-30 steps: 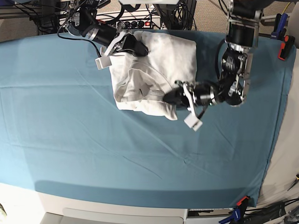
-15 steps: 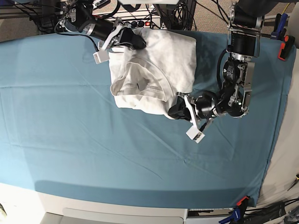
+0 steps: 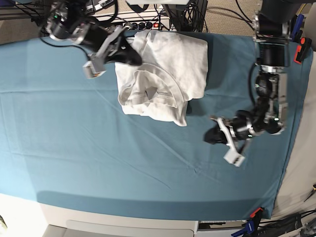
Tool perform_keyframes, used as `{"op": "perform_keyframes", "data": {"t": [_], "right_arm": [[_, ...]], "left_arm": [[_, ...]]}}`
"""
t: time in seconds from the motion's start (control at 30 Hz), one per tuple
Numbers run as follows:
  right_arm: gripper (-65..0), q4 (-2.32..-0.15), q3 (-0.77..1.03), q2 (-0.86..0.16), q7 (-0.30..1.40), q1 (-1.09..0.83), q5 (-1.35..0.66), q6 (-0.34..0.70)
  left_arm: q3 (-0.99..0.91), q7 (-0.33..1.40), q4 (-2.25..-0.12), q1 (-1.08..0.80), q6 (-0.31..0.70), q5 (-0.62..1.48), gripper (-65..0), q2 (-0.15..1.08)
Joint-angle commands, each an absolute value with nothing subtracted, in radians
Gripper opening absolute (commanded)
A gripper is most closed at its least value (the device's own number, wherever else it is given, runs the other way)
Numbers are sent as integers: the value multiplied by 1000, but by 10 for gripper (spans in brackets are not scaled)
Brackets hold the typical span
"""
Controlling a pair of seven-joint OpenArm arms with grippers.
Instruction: Fold the T-shirt properly
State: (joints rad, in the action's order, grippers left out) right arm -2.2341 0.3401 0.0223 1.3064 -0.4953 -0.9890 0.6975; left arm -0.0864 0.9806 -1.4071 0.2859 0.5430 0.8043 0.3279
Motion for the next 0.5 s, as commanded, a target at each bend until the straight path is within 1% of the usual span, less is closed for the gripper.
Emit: {"op": "perform_keyframes", "data": {"t": [0.0,0.1,0.23,0.37,0.47], "right_arm": [[-650,-2295,375,20,1282,-497,-987,698],[-650,-2356,518,19,1274,-509,-905,698],[-650,-2356,752,-15,1264,-556,-912,698],[-650,-2356,952,-60,1266,-623,-929,698],[-650,-2356,1050,-66,1269,-672,-979,698]], "left_arm": [[-109,980,-1423,311,546,833,-650,358],[-166,1052,-1423,307,547,895,-650,422],[-289,1114,-1435,262,547,1006,-650,520],[-443,1172,-1456,151,561,1118,-650,590],[-540,1217,-1483,21,589,1217,-650,607]]}}
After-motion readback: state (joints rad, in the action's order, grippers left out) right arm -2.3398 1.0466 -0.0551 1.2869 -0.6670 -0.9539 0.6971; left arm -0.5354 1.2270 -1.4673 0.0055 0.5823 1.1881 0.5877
